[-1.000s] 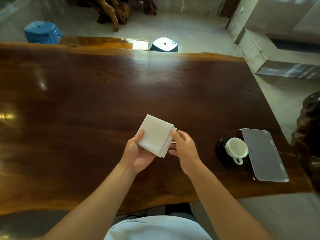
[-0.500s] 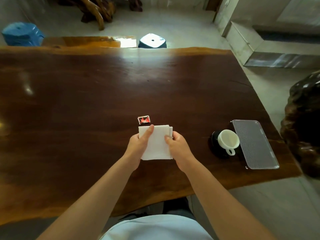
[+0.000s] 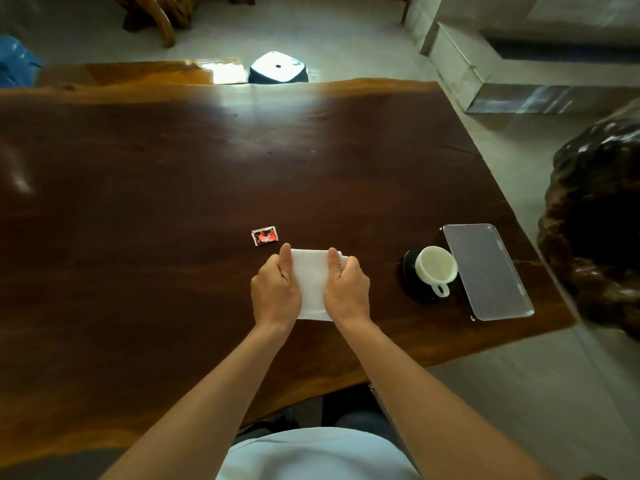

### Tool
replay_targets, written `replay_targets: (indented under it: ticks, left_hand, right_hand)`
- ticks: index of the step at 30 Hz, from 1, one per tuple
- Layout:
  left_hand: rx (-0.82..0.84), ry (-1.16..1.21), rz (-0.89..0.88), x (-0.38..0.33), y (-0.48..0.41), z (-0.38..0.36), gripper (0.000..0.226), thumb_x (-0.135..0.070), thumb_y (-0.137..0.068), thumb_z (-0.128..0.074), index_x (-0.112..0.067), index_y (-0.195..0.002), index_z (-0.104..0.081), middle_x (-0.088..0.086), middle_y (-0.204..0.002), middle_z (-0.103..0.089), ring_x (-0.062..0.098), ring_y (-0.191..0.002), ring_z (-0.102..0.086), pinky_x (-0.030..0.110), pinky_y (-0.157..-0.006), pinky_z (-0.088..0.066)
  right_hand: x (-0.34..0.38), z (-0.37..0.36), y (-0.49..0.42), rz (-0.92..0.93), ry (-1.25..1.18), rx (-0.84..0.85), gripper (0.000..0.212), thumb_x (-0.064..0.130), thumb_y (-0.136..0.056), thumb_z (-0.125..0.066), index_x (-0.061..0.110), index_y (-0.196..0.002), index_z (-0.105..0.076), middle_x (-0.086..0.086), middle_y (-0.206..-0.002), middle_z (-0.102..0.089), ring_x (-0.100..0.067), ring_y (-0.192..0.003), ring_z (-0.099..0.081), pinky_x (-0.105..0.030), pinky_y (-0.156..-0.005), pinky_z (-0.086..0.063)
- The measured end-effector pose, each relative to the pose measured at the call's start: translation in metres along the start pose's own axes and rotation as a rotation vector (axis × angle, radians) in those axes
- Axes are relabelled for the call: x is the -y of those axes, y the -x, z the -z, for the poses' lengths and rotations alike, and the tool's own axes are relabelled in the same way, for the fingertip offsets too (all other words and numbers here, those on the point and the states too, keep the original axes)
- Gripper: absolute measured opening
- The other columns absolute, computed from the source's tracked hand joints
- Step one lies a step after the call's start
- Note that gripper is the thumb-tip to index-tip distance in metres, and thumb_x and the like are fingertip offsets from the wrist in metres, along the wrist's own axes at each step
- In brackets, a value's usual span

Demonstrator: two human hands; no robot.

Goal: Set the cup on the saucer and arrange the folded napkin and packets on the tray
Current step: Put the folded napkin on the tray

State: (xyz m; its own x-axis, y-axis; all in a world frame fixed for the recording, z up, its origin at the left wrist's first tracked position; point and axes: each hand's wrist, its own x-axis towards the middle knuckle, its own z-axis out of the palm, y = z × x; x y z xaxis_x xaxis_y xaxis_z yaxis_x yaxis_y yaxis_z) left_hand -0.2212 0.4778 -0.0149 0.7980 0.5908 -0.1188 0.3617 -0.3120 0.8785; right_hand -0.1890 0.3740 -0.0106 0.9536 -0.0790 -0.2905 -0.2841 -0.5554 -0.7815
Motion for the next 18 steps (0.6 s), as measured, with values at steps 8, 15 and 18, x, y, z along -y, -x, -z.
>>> replay_targets:
  ticks: [8,15,18]
  left_hand:
    - [0.046,0.021,0.055,-0.005,0.008,-0.044,0.051,-0.046,-0.106,-0.028,-0.016,-0.074,-0.054,0.0,-0.065,-0.056,0.011,-0.055,-0.054,0.018,-0.047,-0.038]
    - [0.121,-0.006,0.037,-0.039,0.011,-0.11,0.052,-0.042,-0.106,-0.031,-0.012,-0.069,-0.053,0.001,-0.065,-0.055,0.01,-0.056,-0.051,0.012,-0.044,-0.038]
    - [0.142,0.025,0.033,-0.056,0.006,-0.153,0.055,-0.048,-0.105,-0.03,-0.012,-0.07,-0.053,0.004,-0.067,-0.058,0.015,-0.059,-0.056,0.023,-0.052,-0.041]
  right_hand:
    - [-0.018,0.034,-0.016,0.106,0.09,-0.022,0.033,0.047,-0.105,-0.032,0.018,-0.098,-0.047,0.01,-0.078,-0.055,-0.013,-0.068,-0.063,-0.035,-0.061,-0.061]
    - [-0.053,0.085,-0.057,0.026,0.015,-0.116,0.038,0.042,-0.107,-0.031,0.014,-0.093,-0.052,0.008,-0.075,-0.055,-0.01,-0.067,-0.057,-0.037,-0.066,-0.054]
    - [-0.067,0.116,-0.093,0.002,-0.015,-0.153,0.042,0.037,-0.108,-0.031,0.007,-0.094,-0.057,0.003,-0.077,-0.058,-0.016,-0.072,-0.055,-0.044,-0.076,-0.049]
